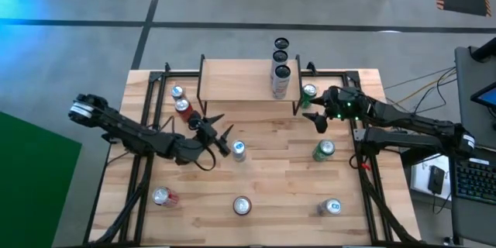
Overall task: Place canned beverage on shelf
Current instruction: Put the top blue soda can on the shelf
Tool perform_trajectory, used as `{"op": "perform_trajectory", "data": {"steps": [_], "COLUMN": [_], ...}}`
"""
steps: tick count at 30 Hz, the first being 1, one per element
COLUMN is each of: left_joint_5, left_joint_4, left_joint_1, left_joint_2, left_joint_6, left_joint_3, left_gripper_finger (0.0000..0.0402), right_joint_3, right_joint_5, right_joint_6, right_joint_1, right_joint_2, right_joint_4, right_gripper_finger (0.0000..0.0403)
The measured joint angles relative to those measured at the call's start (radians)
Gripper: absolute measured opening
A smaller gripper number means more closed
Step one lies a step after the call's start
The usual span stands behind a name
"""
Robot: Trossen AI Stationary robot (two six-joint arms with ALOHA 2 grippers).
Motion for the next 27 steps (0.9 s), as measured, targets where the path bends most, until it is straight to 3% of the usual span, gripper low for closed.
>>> {"op": "perform_trajectory", "data": {"steps": [5, 11, 19, 22, 27], "left_joint_5": [0.145, 0.550, 0.891, 0.906, 0.778], "left_joint_4": [-0.003, 0.055, 0.037, -0.026, -0.259], "left_joint_1": [0.087, 0.346, 0.674, 0.709, 0.678], "left_joint_2": [-0.159, -0.322, -0.427, -0.500, -0.636], "left_joint_6": [0.002, 0.020, 0.096, 0.052, -0.040], "left_joint_3": [-0.094, -0.228, -0.268, -0.278, -0.246], "left_gripper_finger": [0.0217, 0.0217, 0.0217, 0.0217, 0.0217], "right_joint_3": [-0.058, -0.048, -0.013, -0.001, -0.001], "right_joint_5": [-0.001, -0.001, 0.042, 0.054, 0.055], "right_joint_6": [0.000, 0.000, -0.003, -0.035, -0.067], "right_joint_1": [0.024, 0.024, 0.023, 0.023, 0.023], "right_joint_2": [-0.032, -0.034, -0.035, -0.036, -0.034], "right_joint_4": [0.111, 0.130, 0.122, 0.116, 0.114], "right_gripper_finger": [0.0327, 0.0327, 0.0327, 0.0327, 0.0327]}}
